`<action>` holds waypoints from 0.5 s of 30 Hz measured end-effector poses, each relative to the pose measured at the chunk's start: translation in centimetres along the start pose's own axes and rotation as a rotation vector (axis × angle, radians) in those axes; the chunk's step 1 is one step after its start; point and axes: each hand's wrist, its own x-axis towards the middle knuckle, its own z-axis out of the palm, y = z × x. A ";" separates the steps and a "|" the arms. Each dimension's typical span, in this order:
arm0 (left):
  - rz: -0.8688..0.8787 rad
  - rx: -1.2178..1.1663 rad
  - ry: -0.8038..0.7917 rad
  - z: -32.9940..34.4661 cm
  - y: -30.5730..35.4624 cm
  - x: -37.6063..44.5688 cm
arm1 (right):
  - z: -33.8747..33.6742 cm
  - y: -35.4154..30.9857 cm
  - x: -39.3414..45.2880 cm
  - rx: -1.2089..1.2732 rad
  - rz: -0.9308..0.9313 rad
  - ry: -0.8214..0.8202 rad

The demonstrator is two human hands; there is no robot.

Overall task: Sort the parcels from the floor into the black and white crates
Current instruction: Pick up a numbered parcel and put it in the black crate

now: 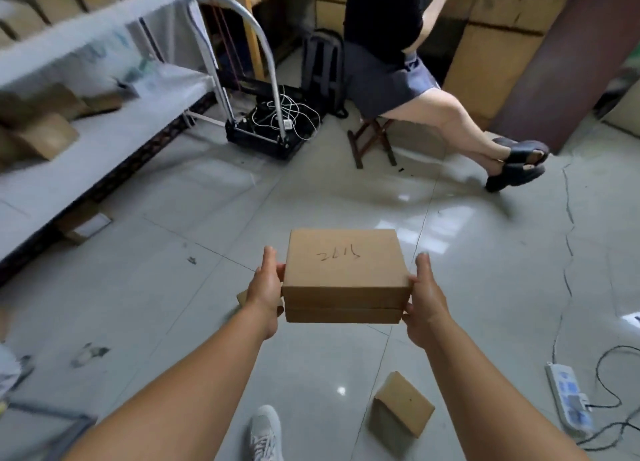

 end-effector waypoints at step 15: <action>0.273 -0.161 0.180 -19.2 5.1 -9.2 | 16.8 -0.1 -13.3 -0.199 -0.263 -0.301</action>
